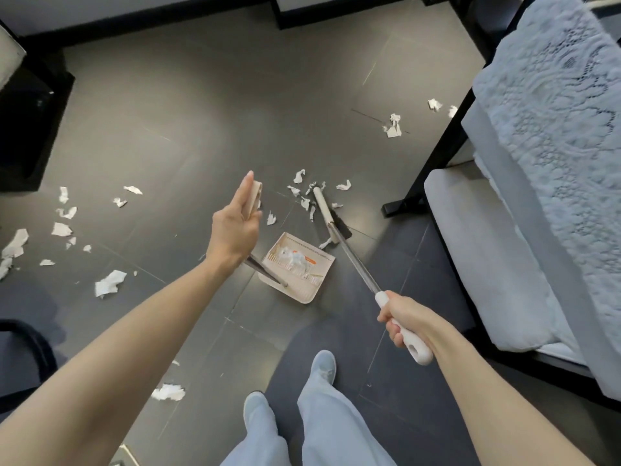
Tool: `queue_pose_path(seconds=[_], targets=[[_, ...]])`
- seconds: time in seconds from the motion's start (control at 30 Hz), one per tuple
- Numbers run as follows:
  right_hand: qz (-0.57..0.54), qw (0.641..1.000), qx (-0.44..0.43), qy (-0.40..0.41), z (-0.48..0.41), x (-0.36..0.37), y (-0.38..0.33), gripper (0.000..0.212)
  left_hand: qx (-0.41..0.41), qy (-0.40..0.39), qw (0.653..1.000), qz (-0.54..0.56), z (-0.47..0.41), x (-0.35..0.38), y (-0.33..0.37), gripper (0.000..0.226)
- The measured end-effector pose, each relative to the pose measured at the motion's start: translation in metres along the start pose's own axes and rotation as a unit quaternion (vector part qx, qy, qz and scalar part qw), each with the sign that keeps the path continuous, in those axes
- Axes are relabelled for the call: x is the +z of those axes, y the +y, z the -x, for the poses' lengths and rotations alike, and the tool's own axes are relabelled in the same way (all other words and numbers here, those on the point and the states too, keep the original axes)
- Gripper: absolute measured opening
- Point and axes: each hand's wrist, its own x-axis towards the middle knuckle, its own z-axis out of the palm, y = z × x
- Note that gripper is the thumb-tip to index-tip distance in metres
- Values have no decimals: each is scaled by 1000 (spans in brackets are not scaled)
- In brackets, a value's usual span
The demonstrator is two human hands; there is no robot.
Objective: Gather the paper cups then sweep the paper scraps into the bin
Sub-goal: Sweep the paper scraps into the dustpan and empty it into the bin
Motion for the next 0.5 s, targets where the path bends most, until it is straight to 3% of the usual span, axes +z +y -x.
queue_pose_path(seconds=[0.2,0.5], targets=[[9,998,4,-58,44,9,9,52,5,-4,1000,24,-3,4,9,70],[34,995,-56,-79,91,11,-12,47,6,-1,1000,20,3,-39,-11,67]])
